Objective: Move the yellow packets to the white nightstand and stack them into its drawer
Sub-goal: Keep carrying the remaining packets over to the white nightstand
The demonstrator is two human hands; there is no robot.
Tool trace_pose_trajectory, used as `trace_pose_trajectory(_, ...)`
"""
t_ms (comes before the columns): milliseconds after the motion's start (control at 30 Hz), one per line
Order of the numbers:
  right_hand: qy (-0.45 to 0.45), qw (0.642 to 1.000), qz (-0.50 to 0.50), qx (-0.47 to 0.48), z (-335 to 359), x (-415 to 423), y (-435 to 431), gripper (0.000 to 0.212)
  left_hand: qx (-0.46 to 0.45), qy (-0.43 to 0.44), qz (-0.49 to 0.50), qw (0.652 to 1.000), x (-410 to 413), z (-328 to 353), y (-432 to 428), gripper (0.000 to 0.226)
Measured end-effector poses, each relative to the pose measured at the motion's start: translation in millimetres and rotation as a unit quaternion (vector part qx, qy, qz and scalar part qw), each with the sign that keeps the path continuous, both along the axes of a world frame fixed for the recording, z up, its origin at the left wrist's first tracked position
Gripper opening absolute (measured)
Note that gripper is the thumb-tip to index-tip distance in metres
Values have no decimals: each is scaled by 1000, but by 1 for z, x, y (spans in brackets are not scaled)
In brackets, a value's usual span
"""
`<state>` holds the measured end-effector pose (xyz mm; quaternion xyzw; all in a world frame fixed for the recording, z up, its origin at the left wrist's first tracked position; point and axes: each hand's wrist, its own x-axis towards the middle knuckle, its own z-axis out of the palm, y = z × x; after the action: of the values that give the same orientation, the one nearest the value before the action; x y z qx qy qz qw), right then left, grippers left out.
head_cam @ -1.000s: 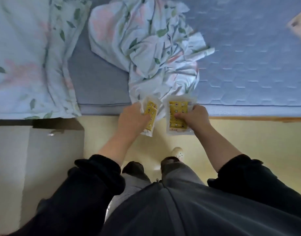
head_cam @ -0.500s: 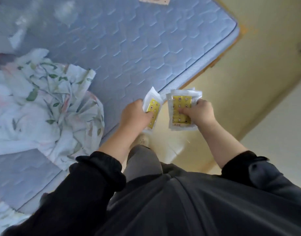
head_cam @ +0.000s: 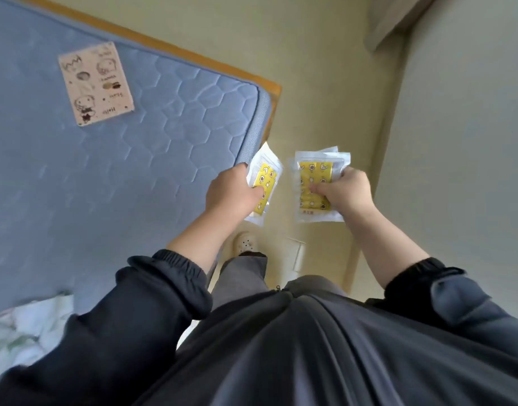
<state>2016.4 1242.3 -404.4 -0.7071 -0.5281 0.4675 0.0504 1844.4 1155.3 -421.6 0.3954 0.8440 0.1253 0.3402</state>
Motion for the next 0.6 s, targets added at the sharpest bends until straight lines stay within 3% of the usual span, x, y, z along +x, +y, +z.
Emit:
trace_pose_trajectory(300,33,996,-85,10,12,18,142,23,7,4,-81,997,5,7,166,23)
trace_pose_trajectory(600,25,999,-23,-1,2,27,348,26,10,-1,-1,1000,19,1,361,20)
